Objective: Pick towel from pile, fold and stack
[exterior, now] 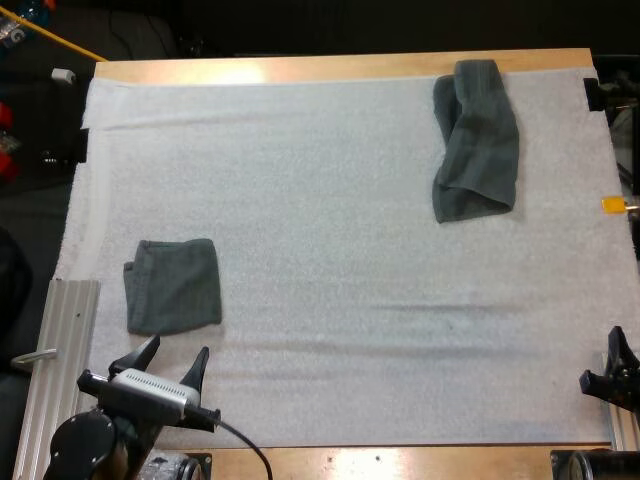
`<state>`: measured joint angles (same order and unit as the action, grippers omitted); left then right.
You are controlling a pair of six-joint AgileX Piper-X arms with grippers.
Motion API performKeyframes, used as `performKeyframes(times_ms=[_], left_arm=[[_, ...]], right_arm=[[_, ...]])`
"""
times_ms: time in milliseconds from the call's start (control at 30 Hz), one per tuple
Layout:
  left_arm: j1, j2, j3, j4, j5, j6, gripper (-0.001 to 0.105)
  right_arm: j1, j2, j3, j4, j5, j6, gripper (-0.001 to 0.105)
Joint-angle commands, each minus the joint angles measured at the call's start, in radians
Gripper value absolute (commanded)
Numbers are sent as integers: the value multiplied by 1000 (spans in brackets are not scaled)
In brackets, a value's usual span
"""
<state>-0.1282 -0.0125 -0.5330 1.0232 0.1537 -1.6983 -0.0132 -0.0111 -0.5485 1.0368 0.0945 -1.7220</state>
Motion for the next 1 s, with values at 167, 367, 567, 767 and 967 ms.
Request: performKeyframes(times_ms=[167,367,567,767,967], left_arm=[[-5,-15,-91,-3,103,-4,64],[-5,102,-197,-7,222,-5,64],[-26,164,-260,-50,270,-10,64],[-87,196,-287,-50,270,-10,64],[-90,223,-287,-50,270,-10,64]], right_arm=[[-3,38,-107,-2,-68,-35,55],[-3,150,-265,24,-169,-35,55],[-3,269,-395,120,-330,-35,55],[-3,355,-439,124,-394,-35,55],[-3,511,-438,58,-437,-24,55]])
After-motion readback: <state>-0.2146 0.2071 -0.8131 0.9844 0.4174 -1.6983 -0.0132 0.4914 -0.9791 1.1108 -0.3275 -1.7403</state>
